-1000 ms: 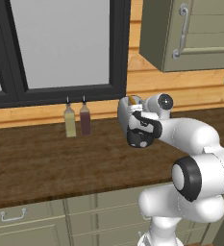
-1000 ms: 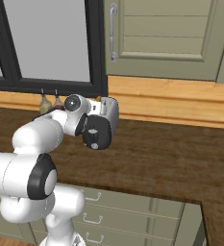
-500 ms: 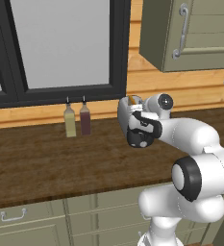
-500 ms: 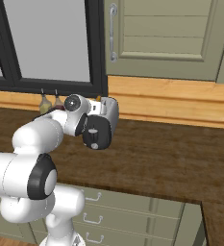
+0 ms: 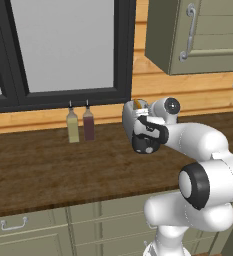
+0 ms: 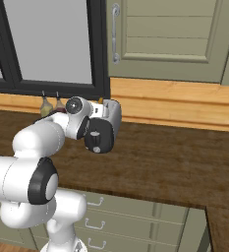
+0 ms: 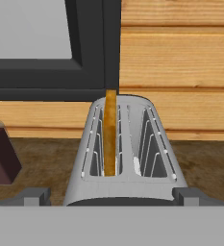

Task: Start the toaster. Once the lever pops up, take the bread to the plate on the dining counter.

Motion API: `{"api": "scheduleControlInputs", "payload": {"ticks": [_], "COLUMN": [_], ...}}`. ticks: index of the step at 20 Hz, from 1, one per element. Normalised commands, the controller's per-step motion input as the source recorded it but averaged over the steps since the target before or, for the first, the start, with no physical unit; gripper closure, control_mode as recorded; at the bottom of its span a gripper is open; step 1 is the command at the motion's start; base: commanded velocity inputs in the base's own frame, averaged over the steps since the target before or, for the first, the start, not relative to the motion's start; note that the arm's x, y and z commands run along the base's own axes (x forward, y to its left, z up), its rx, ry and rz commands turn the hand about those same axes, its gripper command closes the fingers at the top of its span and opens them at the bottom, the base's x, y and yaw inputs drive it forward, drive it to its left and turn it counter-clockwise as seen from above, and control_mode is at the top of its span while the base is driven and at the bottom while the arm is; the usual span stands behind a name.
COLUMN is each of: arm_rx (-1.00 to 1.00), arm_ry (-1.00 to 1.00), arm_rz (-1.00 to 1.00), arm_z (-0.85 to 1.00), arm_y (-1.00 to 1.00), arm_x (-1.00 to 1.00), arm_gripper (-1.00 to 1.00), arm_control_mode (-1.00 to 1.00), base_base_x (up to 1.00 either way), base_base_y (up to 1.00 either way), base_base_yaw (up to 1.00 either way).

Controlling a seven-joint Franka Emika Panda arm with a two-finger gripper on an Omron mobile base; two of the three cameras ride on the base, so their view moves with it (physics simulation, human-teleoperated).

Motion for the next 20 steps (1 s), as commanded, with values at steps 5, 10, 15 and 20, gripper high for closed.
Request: {"api": "scheduleControlInputs", "payload": {"ticks": [5, 10, 15, 20], "arm_rx": [0.00, 0.00, 0.00, 0.00], "arm_ry": [0.00, 0.00, 0.00, 0.00], "arm_rz": [0.00, 0.00, 0.00, 0.00], "arm_z": [0.00, 0.00, 0.00, 0.00], "arm_y": [0.00, 0.00, 0.00, 0.00], "arm_x": [0.00, 0.00, 0.00, 0.00], "arm_gripper": [-1.00, -1.00, -1.00, -1.00], "arm_control_mode": [-1.00, -1.00, -1.00, -1.00], "base_base_x": [0.00, 0.00, 0.00, 0.00], "base_base_y": [0.00, 0.00, 0.00, 0.00], "base_base_yaw": [0.00, 0.00, 0.00, 0.00]}}
